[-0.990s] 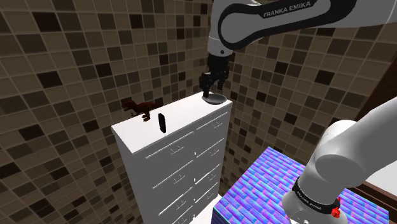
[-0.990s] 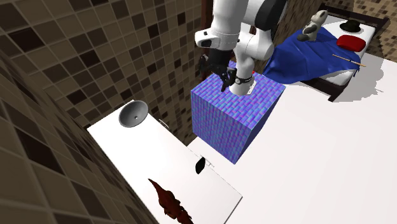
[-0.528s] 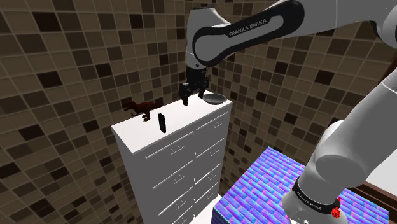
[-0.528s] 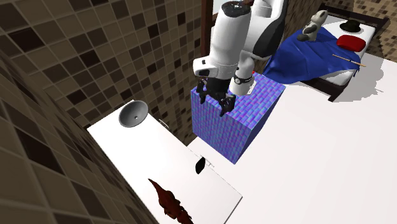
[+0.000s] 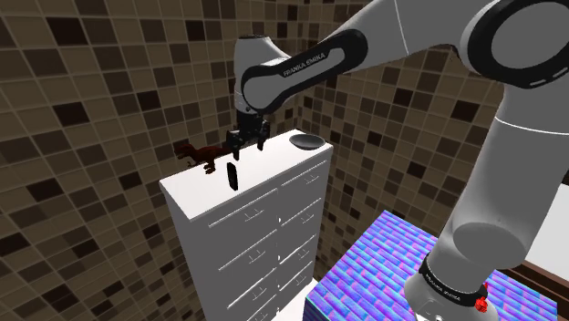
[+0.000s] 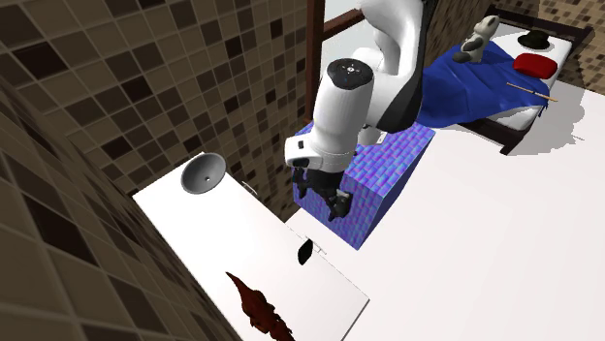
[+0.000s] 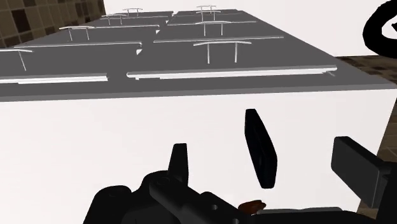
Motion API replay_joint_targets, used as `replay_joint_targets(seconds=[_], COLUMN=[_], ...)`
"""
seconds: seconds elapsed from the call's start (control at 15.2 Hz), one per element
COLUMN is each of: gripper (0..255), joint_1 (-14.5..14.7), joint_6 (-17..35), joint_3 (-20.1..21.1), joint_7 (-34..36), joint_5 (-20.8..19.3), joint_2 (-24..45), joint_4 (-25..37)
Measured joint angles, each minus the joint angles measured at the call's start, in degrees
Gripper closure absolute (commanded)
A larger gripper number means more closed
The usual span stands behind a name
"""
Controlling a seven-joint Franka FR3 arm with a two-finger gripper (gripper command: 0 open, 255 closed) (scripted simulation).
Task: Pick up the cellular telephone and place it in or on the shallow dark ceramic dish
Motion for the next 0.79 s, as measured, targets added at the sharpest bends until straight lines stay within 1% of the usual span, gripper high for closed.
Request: replay_joint_targets(seconds=[0.26,0.33,0.79], gripper=[0,0,0], joint_1=[1.45,1.68,2.05], joint_6=[0.30,0.78,4.91], joint_3=[0.19,0.15,-0.35], joint_7=[3.45,3.90,4.94], joint_5=[-2.46,-2.85,-4.27], joint_2=[7.81,8.95,12.66], joint_4=[7.62,8.27,7.71])
